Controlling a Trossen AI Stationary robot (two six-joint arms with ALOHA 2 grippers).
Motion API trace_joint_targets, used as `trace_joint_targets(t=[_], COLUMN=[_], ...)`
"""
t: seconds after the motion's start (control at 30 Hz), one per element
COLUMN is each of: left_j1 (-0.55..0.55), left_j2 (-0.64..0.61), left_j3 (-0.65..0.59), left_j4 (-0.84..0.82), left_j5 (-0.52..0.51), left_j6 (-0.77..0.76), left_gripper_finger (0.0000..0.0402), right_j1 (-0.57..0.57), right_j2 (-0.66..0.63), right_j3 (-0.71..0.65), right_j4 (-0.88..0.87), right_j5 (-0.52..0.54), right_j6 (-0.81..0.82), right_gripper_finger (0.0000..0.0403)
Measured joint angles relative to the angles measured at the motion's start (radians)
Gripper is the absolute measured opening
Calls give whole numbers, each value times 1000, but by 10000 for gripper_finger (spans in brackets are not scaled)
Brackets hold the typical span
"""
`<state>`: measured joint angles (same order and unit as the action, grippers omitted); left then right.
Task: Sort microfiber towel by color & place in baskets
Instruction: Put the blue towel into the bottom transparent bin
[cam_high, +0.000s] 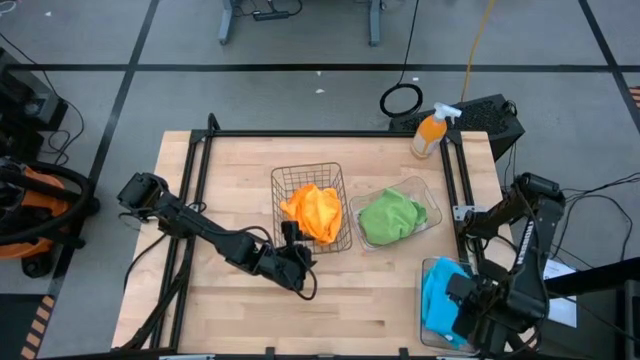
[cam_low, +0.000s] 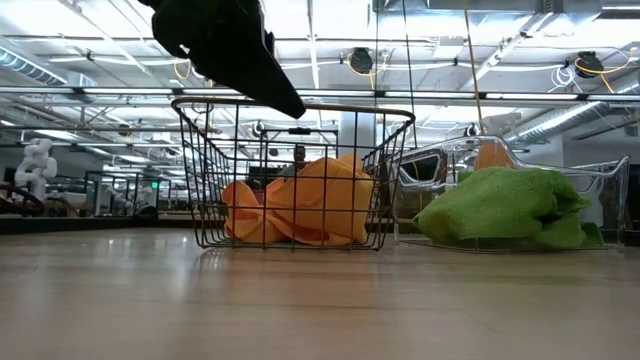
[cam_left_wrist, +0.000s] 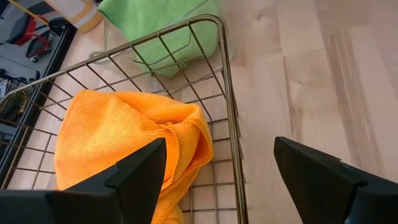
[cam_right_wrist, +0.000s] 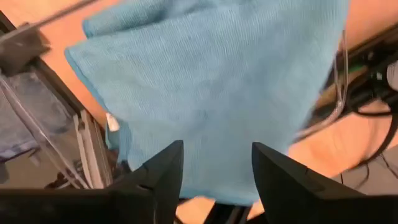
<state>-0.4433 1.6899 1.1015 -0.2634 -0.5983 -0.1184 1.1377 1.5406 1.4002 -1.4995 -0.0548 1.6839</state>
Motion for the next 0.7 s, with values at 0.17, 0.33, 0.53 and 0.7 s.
trace_joint_targets(t=[0.17, 0.33, 0.53, 0.7], left_j1=[-7, -11, -11, -9], left_j2=[0, 0, 0, 0], left_j3=[0, 0, 0, 0], left_j4=[0, 6, 26, 61], left_j5=[0, 0, 0, 1], left_j6=[0, 2, 15, 35], left_gripper_finger=[301, 301, 301, 301], right_j1=[17, 16, 6, -12], right_j2=[0, 0, 0, 0], right_j3=[-22, -122, -315, -470], right_j4=[60, 76, 228, 466], right_j5=[57, 56, 31, 27], right_j6=[7, 13, 5, -33], right_gripper_finger=[142, 41, 14, 2])
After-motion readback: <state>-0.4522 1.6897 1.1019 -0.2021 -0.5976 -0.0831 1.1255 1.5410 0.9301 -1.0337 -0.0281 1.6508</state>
